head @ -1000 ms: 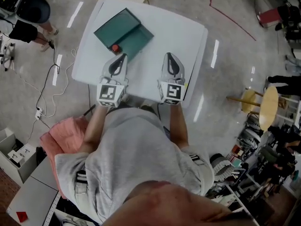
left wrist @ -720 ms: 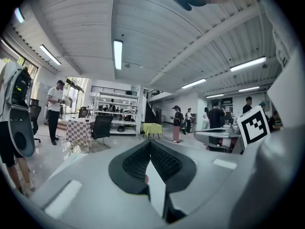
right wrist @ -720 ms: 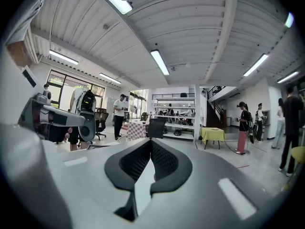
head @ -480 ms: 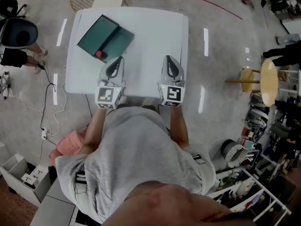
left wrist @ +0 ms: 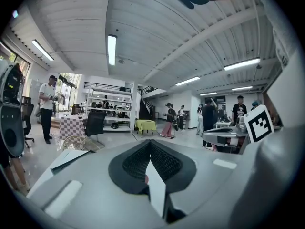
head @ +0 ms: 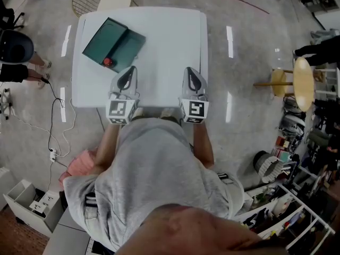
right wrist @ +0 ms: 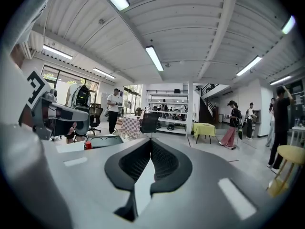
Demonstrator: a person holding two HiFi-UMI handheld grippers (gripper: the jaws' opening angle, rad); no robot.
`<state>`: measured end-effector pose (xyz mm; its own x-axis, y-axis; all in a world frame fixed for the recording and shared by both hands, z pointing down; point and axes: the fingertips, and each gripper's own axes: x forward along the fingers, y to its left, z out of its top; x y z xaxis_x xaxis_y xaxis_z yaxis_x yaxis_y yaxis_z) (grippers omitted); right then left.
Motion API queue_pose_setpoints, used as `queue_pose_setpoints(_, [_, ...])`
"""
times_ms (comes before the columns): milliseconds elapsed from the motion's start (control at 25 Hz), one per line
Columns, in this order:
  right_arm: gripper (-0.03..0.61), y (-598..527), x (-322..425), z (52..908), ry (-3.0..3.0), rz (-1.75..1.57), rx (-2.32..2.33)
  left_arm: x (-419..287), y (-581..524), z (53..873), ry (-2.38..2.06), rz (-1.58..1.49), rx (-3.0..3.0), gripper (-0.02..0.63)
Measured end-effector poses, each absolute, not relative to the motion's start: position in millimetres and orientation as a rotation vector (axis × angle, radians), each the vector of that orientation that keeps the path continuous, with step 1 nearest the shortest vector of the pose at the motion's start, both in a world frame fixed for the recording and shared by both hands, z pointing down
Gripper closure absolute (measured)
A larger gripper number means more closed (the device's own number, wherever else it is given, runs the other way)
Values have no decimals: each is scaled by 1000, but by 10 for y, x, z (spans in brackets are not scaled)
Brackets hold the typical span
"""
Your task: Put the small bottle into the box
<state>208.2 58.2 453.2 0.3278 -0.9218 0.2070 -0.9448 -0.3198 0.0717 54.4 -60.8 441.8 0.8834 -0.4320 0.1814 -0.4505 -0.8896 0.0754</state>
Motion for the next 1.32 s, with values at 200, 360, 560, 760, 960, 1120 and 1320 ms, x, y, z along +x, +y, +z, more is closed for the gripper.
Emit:
queue_pose_setpoints(200, [575, 599, 2059, 4579, -1712, 206, 2406, 537, -603, 4427, -683, 237, 2932, 603])
queue_pose_setpoints(360, [575, 599, 2054, 4545, -1720, 208, 2405, 533, -595, 4422, -685, 241, 2930, 603])
queue_pose_setpoints(560, [575, 590, 2056, 4571, -1723, 203, 2407, 538, -600, 4459, -683, 247, 2928, 603])
queue_pose_setpoints(760, [575, 603, 2059, 4559, -1719, 217, 2409, 541, -596, 4433, -688, 250, 2930, 603])
queue_pose_setpoints(960, [575, 592, 2059, 4592, -1718, 221, 2405, 560, -594, 4430, -672, 230, 2935, 603])
queue_pose_setpoints(1120, [575, 586, 2051, 4601, -1720, 222, 2404, 570, -589, 4422, -666, 234, 2932, 603])
queue_pose_setpoints(1320, [575, 602, 2065, 4579, -1725, 218, 2407, 568, -574, 4420, -678, 244, 2933, 603])
